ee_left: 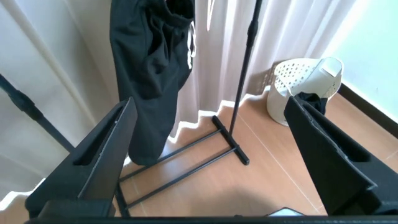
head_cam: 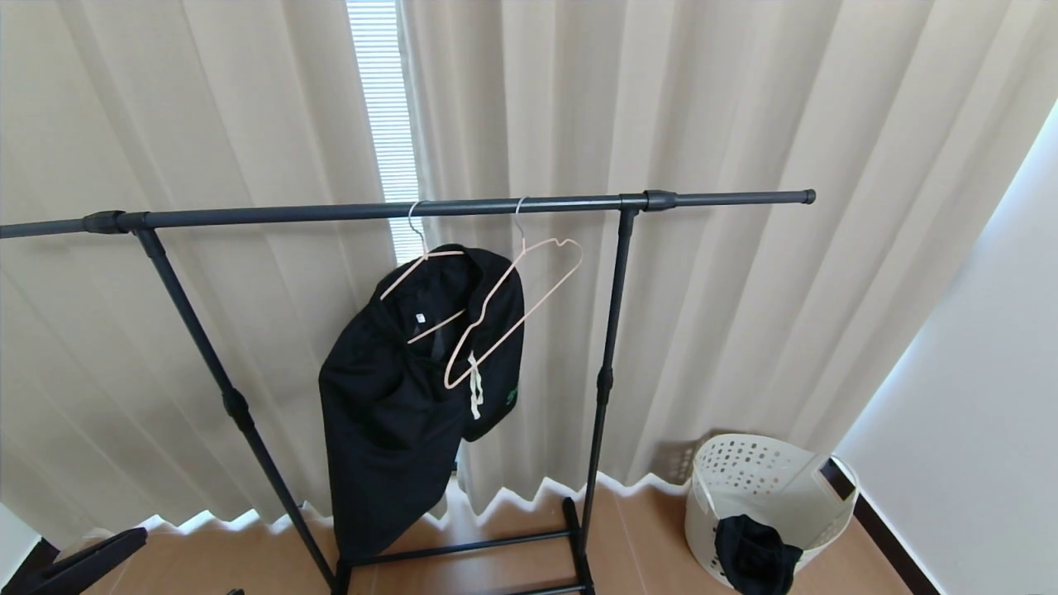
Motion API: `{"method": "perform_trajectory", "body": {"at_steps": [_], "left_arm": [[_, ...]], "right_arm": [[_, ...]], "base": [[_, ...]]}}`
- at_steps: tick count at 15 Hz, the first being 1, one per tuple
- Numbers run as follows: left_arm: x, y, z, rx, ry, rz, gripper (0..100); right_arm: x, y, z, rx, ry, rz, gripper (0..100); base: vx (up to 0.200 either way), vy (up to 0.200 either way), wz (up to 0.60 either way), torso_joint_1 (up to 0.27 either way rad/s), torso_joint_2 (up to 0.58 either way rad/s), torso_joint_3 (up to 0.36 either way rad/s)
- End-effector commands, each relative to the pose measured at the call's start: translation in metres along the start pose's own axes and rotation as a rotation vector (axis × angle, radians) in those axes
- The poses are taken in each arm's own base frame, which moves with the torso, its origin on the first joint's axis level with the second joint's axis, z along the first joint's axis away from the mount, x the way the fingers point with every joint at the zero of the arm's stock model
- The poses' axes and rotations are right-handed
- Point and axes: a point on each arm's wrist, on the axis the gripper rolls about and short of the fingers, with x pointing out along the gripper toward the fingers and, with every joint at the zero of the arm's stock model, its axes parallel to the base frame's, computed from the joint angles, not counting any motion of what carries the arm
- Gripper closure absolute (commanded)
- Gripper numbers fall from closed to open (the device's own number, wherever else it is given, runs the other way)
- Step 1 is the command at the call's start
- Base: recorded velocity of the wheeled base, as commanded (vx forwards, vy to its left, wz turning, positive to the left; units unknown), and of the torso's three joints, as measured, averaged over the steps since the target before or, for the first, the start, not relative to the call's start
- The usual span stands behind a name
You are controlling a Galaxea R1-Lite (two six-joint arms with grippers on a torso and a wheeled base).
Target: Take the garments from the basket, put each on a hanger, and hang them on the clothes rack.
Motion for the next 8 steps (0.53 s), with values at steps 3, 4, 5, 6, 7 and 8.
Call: {"method": "perform_trajectory", "body": {"at_steps": [3, 4, 5, 6, 7, 8], "left_arm": [[-0.025, 0.000, -0.014, -0.001, -0.056, -0.049, 0], [-0.029, 0.000, -0.018, -0.001, -0.053, -0.058, 0], [-0.034, 0.000, -0.024, 0.001, -0.045, -0.060, 0], [-0.038, 0.000, -0.029, 0.004, -0.043, -0.064, 0], [-0.041, 0.000, -0.032, 0.006, -0.051, -0.072, 0], [-0.049, -0.001, -0.039, 0.004, -0.095, -0.101, 0]], "right_arm": [[-0.003, 0.001, -0.001, 0.009, -0.024, 0.017, 0], [0.000, 0.001, -0.001, 0.011, 0.001, 0.021, 0], [0.001, 0.001, -0.001, 0.029, 0.012, 0.023, 0], [0.001, 0.001, -0.002, 0.083, 0.026, 0.027, 0], [0.001, 0.002, -0.003, 0.099, 0.048, 0.039, 0], [0.003, 0.002, -0.004, 0.116, 0.084, 0.048, 0]], "base": [[0.000, 0.000, 0.00, 0.000, 0.00, 0.000], [0.000, 0.000, 0.00, 0.000, 0.00, 0.000], [0.000, 0.000, 0.00, 0.000, 0.00, 0.000], [0.000, 0.000, 0.00, 0.000, 0.00, 0.000], [0.000, 0.000, 0.00, 0.000, 0.00, 0.000], [0.000, 0.000, 0.00, 0.000, 0.00, 0.000]]}}
